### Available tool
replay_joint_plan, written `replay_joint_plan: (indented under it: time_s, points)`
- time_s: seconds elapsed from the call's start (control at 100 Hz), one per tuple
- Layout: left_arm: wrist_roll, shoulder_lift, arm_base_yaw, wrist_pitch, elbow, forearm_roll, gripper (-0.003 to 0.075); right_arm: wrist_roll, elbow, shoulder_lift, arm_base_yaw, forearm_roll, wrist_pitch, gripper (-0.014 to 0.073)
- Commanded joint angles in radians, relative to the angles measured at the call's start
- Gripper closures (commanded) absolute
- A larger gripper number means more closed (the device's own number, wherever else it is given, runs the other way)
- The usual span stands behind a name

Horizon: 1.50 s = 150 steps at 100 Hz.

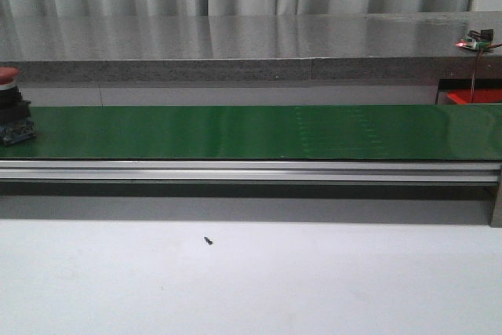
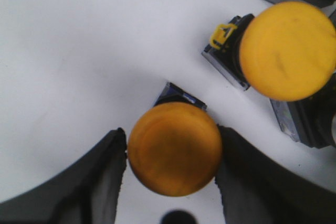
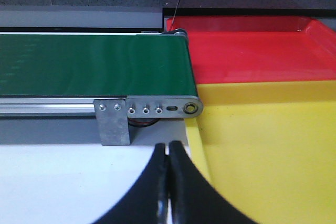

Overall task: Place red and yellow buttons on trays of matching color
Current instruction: 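Grasp a yellow push-button from the cluster with the left gripper, then set the yellow button on the belt behind the red one, release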

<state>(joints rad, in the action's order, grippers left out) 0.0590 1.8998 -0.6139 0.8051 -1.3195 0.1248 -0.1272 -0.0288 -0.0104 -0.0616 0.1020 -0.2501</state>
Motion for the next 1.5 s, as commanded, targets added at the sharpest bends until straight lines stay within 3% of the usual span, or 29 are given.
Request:
replay_joint_plan:
  time_s: [0.0, 0.26, 0.76, 1.1, 1.49]
  points:
    - [0.002, -0.046, -0.001, -0.03, -0.027, 0.013, 0.0416, -0.001, 0.018, -0.018, -0.007, 0.008, 0.075, 0.066]
    - [0.002, -0.053, -0.001, -0.025, -0.027, 0.006, 0.0517, -0.001, 0.018, -0.018, -0.007, 0.008, 0.075, 0.066]
    - [0.002, -0.277, 0.007, 0.051, -0.049, 0.005, 0.0521, -0.001, 0.018, -0.018, -0.007, 0.008, 0.075, 0.066]
    - [0.002, -0.288, 0.184, 0.166, -0.209, 0.004, 0.0523, -0.001, 0.018, -0.018, -0.007, 0.008, 0.075, 0.066]
    - [0.002, -0.201, 0.353, 0.171, -0.217, 0.005, 0.0523, -0.001, 0.018, -0.018, -0.007, 0.008, 0.075, 0.066]
